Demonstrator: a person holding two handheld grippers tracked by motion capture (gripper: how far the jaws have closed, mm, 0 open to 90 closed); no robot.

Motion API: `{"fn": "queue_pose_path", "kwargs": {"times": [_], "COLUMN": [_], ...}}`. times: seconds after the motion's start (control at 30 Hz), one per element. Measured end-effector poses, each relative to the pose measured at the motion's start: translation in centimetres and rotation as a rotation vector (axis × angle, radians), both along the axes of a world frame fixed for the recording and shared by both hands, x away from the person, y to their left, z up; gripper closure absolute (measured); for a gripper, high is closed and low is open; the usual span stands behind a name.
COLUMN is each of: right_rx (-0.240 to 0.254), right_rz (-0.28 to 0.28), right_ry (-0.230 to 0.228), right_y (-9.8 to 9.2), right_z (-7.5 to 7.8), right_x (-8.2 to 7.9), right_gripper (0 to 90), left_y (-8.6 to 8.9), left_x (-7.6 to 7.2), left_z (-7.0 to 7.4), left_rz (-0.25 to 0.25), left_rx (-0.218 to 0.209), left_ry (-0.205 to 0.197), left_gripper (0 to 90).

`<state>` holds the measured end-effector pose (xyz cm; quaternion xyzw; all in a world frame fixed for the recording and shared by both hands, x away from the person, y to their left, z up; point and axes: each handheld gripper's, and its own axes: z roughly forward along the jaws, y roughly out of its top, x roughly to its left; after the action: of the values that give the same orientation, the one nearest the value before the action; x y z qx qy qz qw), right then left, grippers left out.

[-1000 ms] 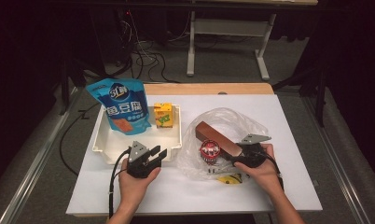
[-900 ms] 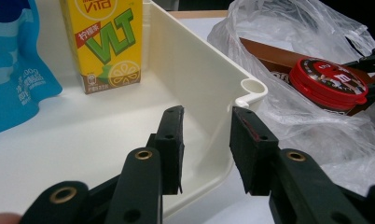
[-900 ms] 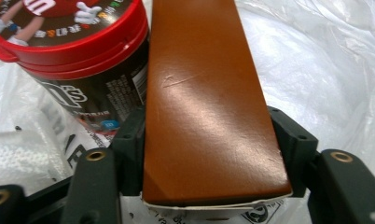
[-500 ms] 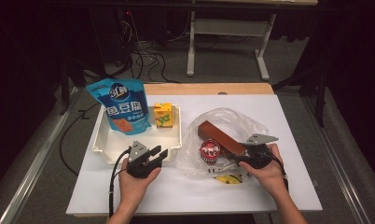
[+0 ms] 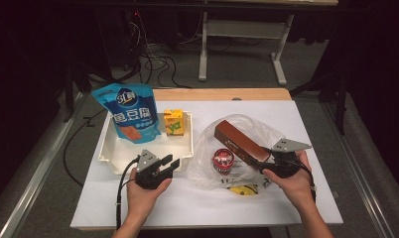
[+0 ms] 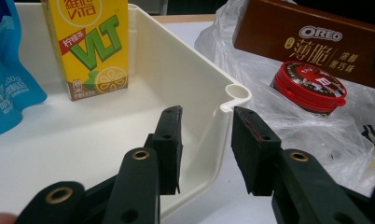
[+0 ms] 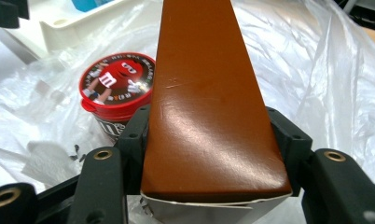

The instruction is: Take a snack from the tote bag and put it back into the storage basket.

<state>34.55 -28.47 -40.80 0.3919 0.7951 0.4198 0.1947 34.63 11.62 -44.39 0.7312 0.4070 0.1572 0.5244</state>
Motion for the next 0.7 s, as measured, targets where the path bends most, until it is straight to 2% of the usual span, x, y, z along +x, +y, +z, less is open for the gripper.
{"fn": "queue_pose_path", "kwargs": {"times": [0.23, 0.37, 0.53, 0.63, 0.7], "right_rx": [0.001, 0.014, 0.013, 0.022, 0.028], "right_rz": [0.041, 0.078, 0.130, 0.164, 0.190], "right_ry": [-0.026, -0.036, -0.040, -0.043, -0.045], "right_y": [0.5, 1.0, 1.5, 1.7, 1.9], "right_z": [0.9, 1.4, 1.8, 1.9, 2.0], "right_x": [-0.3, -0.5, -0.7, -0.8, -0.9], "right_gripper": [44.6, 44.6, 44.6, 44.7, 44.7], "left_y": [0.3, 0.6, 0.4, 0.1, 0.0], "left_x": [0.1, 0.3, 0.6, 0.5, 0.6], "left_z": [0.3, 0.5, 1.0, 1.3, 1.4], "left_rz": [-0.012, -0.044, -0.128, -0.162, -0.189], "left_rx": [-0.016, -0.030, -0.038, -0.019, -0.023], "left_ry": [-0.008, -0.015, -0.032, -0.054, -0.052], "left_gripper": [63.1, 60.4, 48.4, 41.2, 37.6]}}
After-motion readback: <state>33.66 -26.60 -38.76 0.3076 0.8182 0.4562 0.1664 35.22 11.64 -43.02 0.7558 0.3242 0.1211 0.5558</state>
